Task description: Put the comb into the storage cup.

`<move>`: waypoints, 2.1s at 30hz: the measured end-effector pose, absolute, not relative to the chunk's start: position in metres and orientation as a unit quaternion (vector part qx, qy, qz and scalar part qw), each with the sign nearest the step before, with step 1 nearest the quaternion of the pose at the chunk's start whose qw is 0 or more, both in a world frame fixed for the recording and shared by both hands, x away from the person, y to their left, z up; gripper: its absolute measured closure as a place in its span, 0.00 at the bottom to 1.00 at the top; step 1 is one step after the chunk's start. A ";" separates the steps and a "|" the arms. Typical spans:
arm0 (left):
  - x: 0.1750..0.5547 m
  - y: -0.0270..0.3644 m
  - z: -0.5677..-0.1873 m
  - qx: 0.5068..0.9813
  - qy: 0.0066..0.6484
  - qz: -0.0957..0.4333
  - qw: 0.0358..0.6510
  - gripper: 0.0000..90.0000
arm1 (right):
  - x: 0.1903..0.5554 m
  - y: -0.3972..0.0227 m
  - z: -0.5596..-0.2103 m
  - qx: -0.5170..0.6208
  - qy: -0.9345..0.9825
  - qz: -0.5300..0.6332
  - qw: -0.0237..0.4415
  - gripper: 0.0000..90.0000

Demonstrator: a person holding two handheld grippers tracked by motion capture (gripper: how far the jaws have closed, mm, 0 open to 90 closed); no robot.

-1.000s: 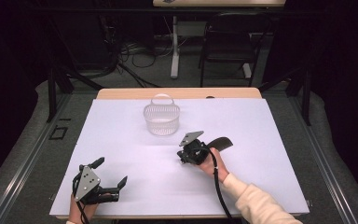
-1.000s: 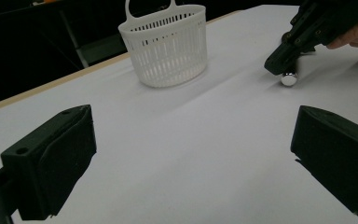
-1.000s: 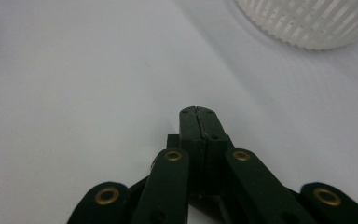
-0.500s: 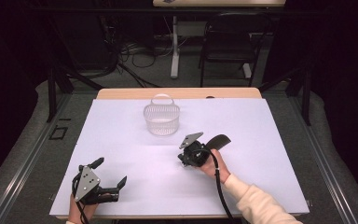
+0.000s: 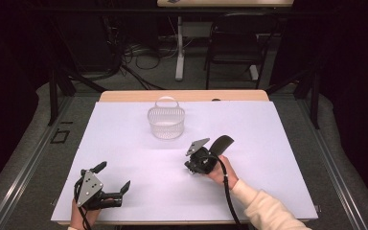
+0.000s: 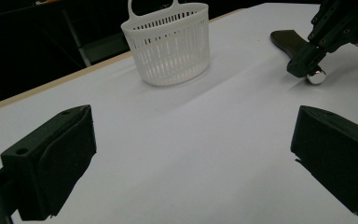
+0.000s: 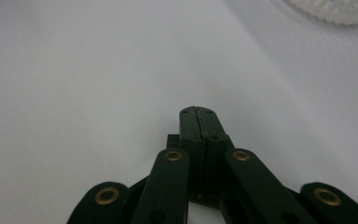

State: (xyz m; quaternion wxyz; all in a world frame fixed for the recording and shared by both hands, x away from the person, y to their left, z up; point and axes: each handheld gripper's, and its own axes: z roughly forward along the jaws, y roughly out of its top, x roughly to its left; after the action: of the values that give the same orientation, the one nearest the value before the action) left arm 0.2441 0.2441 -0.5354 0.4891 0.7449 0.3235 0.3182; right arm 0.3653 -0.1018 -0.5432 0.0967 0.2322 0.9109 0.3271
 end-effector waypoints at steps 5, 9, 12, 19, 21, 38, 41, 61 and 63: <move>0.244 0.245 -0.535 0.745 0.324 0.317 0.489 0.00 | 0.362 -0.105 -0.542 0.232 0.912 0.325 0.095 1.00; 0.244 0.245 -0.535 0.746 0.325 0.316 0.488 0.00 | 0.362 -0.108 -0.541 0.229 0.914 0.323 0.094 1.00; 0.244 0.245 -0.535 0.743 0.328 0.317 0.490 0.00 | 0.361 -0.110 -0.541 0.231 0.914 0.322 0.090 1.00; 0.244 0.245 -0.535 0.744 0.327 0.318 0.489 0.00 | 0.356 -0.111 -0.540 0.228 0.919 0.313 0.078 1.00; 0.244 0.245 -0.535 0.743 0.328 0.318 0.489 0.00 | 0.354 -0.113 -0.539 0.227 0.920 0.310 0.074 1.00; 0.245 0.246 -0.535 0.743 0.327 0.319 0.489 0.00 | 0.351 -0.119 -0.538 0.222 0.927 0.297 0.061 1.00; 0.244 0.246 -0.535 0.743 0.327 0.319 0.489 0.00 | 0.350 -0.121 -0.536 0.228 0.926 0.296 0.057 1.00; 0.244 0.245 -0.535 0.744 0.326 0.321 0.487 0.00 | 0.343 -0.143 -0.533 0.239 0.927 0.284 0.050 1.00; 0.244 0.245 -0.535 0.744 0.326 0.321 0.487 0.00 | 0.343 -0.145 -0.534 0.244 0.927 0.281 0.048 1.00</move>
State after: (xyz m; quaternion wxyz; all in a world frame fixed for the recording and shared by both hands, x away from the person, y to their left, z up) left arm 0.2443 0.2451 -0.5349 0.4865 0.7441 0.3265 0.3210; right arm 0.3427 -0.1445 -0.5342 0.0478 0.2437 0.9270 0.2811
